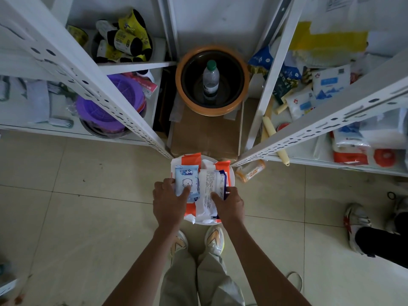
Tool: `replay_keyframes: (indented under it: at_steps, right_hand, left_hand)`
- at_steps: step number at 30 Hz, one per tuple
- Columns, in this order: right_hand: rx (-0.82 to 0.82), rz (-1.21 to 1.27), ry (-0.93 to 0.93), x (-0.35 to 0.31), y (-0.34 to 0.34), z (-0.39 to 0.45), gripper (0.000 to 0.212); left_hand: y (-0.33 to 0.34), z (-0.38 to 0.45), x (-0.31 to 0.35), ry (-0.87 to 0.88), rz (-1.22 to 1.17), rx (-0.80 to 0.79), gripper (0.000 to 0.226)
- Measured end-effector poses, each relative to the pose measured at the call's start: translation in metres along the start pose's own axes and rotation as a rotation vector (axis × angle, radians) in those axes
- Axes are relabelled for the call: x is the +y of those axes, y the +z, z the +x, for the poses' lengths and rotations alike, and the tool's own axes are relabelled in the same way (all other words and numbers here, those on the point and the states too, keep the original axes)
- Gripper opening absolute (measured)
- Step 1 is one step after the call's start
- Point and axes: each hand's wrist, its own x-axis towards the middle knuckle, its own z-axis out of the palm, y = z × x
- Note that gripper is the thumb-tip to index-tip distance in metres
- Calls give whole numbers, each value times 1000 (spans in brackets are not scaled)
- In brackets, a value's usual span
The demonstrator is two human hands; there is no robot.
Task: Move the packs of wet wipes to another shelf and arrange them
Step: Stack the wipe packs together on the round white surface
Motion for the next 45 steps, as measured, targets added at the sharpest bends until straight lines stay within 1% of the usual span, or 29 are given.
replay_keyframes:
  at_steps: [3,6,12,16,19,22,25,27,30,33,36,38,40,42,43,45]
  right_hand:
    - [-26,60,6,1,-1,3,49]
    - [-56,82,29,4,2,7,47]
    - [-81,80,3,4,2,15,38]
    - [-77,69,-1,9,4,17,35]
    - [-49,41,-10,9,7,16,41]
    - [-1,-18,-21,10,10,15,51]
    - [17,-62,-27,7,7,12,52]
    - [19,-65,-36,8,4,12,53]
    - [-4,-63,-40,11,5,14,54]
    - [-45,-25,0,12,5,20,49]
    - [-55,-1,-8,10,2,22,46]
    - [-39,-3,0,14,6,20,47]
    - [17,-66,-18,18,10,19,50]
    - [53,-121,-30,15,12,19,56]
    - [51,-113,-24,15,12,20,60]
    - [5,-47,0,18,11,25,70]
  left_hand:
    - [-1,5,-8,-15,-125,-41,48]
    - [2,8,-13,-31,-199,-76,49]
    - [2,9,-16,-31,-204,-90,48]
    - [4,10,-14,-35,-133,-65,50]
    - [3,13,-7,-70,-65,-66,50]
    - [5,23,-6,-93,-41,-113,55]
    - [5,31,-11,-116,-99,-190,63]
    - [4,33,-12,-130,-147,-229,62]
    - [5,36,-17,-127,-181,-226,59]
    - [8,33,-22,-71,-166,-233,63]
    - [5,32,-18,-8,-96,-133,62]
    - [5,31,-17,30,-44,-129,57]
    - [3,28,-15,11,-86,-174,57]
    - [2,33,-14,-62,-195,-233,59]
    - [2,36,-17,-107,-240,-270,59]
    - [3,42,-21,-163,-332,-303,68]
